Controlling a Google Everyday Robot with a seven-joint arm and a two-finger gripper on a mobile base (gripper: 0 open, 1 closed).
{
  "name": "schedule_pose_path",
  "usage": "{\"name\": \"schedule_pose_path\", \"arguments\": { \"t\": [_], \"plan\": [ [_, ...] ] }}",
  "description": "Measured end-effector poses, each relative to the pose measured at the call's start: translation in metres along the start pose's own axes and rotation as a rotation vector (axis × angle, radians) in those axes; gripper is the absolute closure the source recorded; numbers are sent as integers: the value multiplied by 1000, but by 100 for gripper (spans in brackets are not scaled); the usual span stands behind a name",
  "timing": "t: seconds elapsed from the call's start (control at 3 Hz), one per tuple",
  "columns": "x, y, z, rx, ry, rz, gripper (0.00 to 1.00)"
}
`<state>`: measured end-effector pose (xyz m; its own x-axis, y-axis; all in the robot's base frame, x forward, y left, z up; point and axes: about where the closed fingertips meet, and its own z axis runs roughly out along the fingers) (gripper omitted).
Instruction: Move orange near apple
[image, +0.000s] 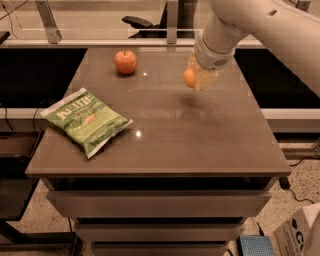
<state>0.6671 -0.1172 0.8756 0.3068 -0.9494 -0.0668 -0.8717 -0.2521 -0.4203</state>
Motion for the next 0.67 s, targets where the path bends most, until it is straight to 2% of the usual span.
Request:
{"name": "schedule_pose_path", "arguments": {
  "t": [0.33,0.67],
  "plan": [
    [-25,-33,6,66,-56,-46,100],
    [-25,-33,6,66,-56,-46,100]
  ]
}}
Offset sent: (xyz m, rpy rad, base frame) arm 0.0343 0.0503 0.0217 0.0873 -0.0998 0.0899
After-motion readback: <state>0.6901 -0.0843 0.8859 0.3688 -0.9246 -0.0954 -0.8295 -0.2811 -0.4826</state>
